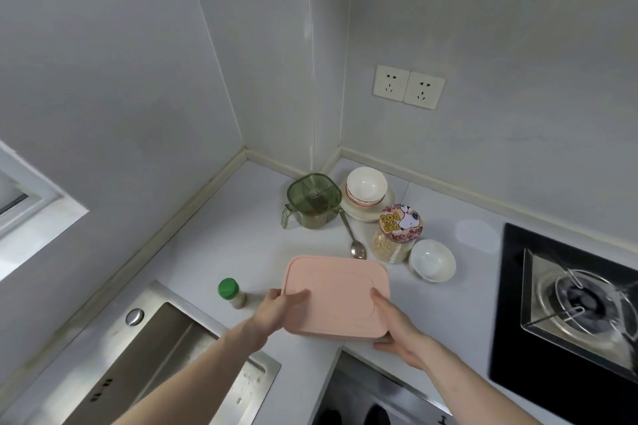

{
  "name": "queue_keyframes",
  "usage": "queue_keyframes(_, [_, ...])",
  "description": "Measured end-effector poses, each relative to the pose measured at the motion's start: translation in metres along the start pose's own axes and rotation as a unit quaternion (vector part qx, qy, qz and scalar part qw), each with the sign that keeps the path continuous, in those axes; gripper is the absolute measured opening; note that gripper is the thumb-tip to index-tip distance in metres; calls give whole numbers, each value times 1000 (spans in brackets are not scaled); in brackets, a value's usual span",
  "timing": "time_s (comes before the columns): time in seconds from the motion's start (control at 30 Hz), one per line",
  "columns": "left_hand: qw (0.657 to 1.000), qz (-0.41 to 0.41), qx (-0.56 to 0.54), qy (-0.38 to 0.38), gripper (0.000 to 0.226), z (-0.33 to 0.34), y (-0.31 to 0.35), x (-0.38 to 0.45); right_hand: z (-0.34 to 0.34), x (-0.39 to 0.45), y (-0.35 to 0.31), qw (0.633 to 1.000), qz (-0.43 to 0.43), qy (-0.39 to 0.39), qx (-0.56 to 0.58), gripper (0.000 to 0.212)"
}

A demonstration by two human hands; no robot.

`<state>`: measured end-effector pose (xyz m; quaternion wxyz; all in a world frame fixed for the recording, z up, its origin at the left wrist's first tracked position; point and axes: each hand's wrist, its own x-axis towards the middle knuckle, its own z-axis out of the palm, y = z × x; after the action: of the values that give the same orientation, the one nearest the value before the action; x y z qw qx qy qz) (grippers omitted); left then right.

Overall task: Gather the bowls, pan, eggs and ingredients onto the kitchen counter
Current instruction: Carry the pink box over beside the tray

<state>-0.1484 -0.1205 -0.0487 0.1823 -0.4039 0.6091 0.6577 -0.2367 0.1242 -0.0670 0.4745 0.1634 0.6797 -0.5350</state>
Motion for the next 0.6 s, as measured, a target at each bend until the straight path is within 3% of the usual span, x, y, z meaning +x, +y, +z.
queue_keyframes(0.1, [1000, 11, 4, -6, 67, 4, -14, -21, -1, -15, 15, 1000, 0, -3, -3, 53])
queue_keyframes(0.33, [999, 34, -4, 20, 69, 14, -44, -49, -11, -61, 33, 999, -28, -1, 22, 44])
queue_keyframes(0.47, [997, 62, 30, 30, 83, 23, -32, -61, -20, -91, 37, 997, -60, 18, 46, 44])
queue_keyframes(0.6, [992, 99, 74, 34, 66, 44, -4, -77, -31, -118, 39, 992, -87, 51, 73, 44])
